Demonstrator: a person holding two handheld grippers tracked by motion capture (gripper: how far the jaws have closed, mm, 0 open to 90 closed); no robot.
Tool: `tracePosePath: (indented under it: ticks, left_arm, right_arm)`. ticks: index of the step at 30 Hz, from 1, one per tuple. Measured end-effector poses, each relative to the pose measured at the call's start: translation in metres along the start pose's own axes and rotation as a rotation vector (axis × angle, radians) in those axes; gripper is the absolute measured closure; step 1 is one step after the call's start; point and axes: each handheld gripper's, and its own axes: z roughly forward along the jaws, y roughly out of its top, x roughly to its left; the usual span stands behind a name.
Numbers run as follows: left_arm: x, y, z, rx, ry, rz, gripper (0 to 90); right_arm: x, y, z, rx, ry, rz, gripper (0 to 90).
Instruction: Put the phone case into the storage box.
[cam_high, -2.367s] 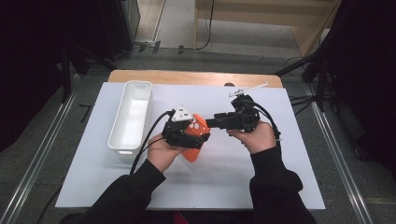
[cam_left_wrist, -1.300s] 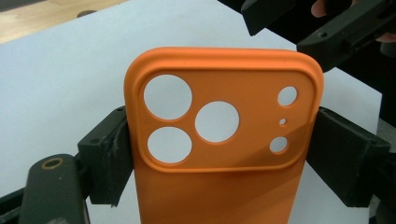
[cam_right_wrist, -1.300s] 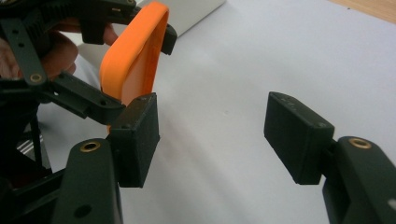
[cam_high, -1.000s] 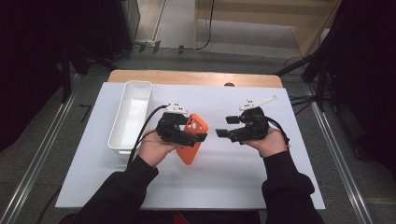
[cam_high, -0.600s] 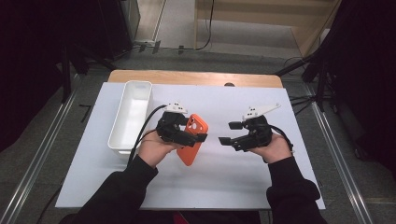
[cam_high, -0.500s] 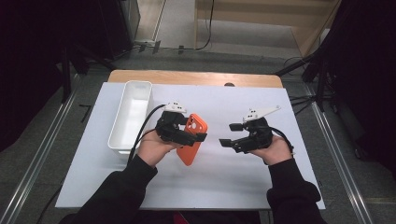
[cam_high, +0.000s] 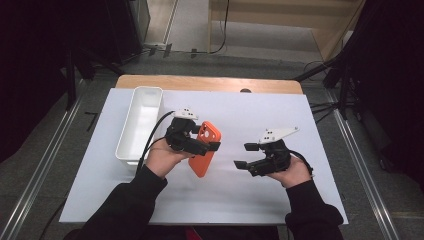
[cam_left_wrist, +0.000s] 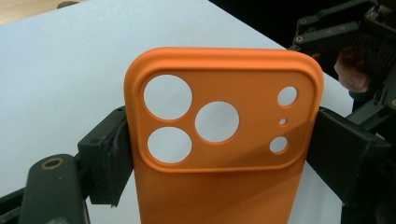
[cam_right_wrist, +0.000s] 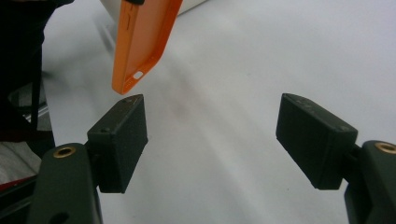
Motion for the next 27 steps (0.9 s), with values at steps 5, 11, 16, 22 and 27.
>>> tracePosePath:
  ticks: [5,11,16,22,27]
  left_arm:
    - [0.002,0.0,-0.001,0.004,-0.009,-0.005,16.4]
    - [0.003,0.001,-0.003,0.008,-0.023,-0.006,16.4]
    - [0.003,0.001,-0.003,0.01,-0.03,-0.006,16.4]
    - [0.004,0.001,-0.005,0.003,-0.045,-0.015,16.4]
    - [0.005,0.001,-0.005,0.003,-0.051,-0.014,16.4]
  right_arm:
    - [0.003,-0.013,0.0,-0.024,-0.008,0.017,23.5]
    - [0.006,-0.026,-0.002,-0.021,-0.018,0.032,23.6]
    - [0.007,-0.037,-0.005,-0.007,-0.015,0.046,23.5]
    - [0.007,-0.05,-0.008,-0.005,-0.022,0.067,23.5]
    - [0.003,-0.059,-0.009,-0.003,-0.035,0.083,23.5]
